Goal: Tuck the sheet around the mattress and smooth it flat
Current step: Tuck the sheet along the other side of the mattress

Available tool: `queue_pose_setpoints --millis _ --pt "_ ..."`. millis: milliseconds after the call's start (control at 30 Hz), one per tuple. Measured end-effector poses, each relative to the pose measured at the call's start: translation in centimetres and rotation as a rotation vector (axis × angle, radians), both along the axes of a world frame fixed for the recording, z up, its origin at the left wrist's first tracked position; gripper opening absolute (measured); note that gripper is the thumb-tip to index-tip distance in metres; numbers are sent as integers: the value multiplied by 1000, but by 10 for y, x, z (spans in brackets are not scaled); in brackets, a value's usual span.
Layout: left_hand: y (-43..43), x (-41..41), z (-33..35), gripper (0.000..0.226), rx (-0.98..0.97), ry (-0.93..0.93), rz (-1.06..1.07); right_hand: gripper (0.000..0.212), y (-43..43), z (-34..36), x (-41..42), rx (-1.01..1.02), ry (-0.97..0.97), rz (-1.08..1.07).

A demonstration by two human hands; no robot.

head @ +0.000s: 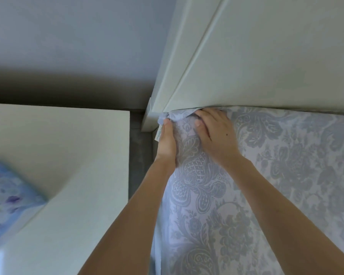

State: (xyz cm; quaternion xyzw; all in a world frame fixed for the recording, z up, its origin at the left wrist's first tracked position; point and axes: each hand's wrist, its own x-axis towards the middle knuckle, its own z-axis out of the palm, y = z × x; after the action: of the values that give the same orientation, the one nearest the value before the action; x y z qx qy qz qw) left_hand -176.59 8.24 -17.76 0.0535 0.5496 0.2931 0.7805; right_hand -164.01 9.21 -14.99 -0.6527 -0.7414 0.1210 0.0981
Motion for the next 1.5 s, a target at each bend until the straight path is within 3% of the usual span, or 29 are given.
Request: queue_pose_setpoints --millis 233,400,567,667,733,833,933,967,1067,1167,1367,1433,1500 --pt "9 2 4 80 12 74 -134 47 -12 3 11 -32 22 69" --pt "12 -4 21 75 97 42 -103 54 -16 9 15 -44 1 69" --pt "-1 8 50 86 109 -33 -56 44 -24 55 17 149 140 73" --pt "-19 19 77 87 175 -128 -84 39 -25 108 35 296 345 -103" --pt "-31 24 98 86 237 -149 -144 38 -20 142 50 328 334 -210" --pt "-38 27 118 85 301 -130 -238 19 -8 193 65 72 250 -184" --pt "-33 25 131 90 315 -93 -337 32 8 234 76 -548 225 -97" --pt "-32 24 134 91 315 -82 -364 35 12 242 80 -667 171 -60" --pt "-32 23 139 91 305 -84 -381 31 20 249 81 -738 -74 77" --pt "-34 22 141 91 292 -107 -372 17 20 252 72 -741 -156 141" --pt "-31 18 141 88 270 -139 -357 29 21 267 66 -527 -231 75" --pt "-30 17 139 88 266 -146 -363 17 24 281 62 -237 -255 -18" --pt "-29 18 138 87 252 -141 -360 12 23 286 58 197 -280 -151"
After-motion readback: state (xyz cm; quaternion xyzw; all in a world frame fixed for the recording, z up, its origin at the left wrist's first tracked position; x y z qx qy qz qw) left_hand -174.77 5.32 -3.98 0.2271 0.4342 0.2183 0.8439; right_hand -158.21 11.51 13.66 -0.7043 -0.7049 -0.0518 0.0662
